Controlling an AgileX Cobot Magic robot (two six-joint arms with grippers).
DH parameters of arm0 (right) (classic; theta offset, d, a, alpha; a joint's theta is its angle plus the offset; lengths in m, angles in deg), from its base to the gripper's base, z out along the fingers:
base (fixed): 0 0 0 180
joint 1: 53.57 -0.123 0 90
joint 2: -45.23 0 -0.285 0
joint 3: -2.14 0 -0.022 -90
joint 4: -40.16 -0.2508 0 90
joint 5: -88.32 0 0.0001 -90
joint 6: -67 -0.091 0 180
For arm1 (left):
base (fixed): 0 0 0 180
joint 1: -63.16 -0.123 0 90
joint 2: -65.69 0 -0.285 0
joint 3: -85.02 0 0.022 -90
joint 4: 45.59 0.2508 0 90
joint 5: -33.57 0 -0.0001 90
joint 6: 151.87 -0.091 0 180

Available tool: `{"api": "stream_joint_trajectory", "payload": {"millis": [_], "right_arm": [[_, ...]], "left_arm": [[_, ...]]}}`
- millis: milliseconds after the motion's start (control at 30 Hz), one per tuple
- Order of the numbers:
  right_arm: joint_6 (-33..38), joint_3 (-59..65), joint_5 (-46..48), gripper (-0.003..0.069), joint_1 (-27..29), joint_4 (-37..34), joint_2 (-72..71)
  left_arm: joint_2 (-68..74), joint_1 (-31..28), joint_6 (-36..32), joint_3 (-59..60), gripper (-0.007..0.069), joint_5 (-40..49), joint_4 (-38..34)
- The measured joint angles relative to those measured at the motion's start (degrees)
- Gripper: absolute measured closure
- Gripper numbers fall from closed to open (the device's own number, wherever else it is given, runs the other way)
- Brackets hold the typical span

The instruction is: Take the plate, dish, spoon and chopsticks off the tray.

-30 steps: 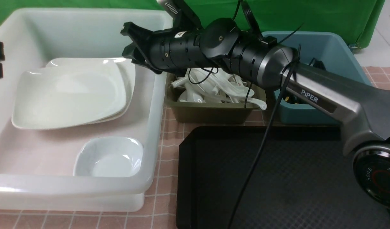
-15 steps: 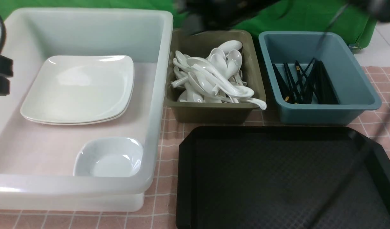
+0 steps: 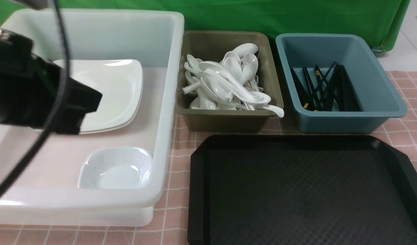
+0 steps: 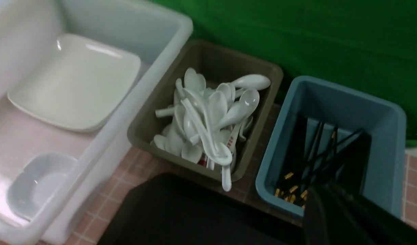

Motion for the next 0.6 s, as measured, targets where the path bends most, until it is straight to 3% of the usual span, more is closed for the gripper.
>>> {"api": "stream_joint_trajectory", "payload": {"millis": [67, 100, 300, 467, 600], "right_arm": [[-0.33, 12.03, -8.99, 0.0629, 0.0, 0.35, -10.53], [-0.29, 12.03, -9.91, 0.0629, 0.0, 0.48, -11.49], [-8.31, 48.77, -37.85, 0.0629, 0.0, 3.17, -40.02], [-10.97, 67.4, -49.07, 0.0629, 0.0, 3.24, -53.4], [-11.85, 74.44, -53.26, 0.0622, 0.0, 3.24, -59.41]], "left_arm": [[-5.28, 0.29, 0.74, 1.85, 0.0624, -1.46, -0.14], [-5.28, 0.29, 0.76, 1.85, 0.0624, -1.46, -0.14], [-25.27, 0.29, 1.47, 15.22, 0.0624, -9.48, -0.19], [-37.17, 0.29, 3.92, 26.69, 0.0624, -15.95, -0.32], [-42.32, 0.29, 4.49, 33.22, 0.0624, -22.12, -1.09]]}}
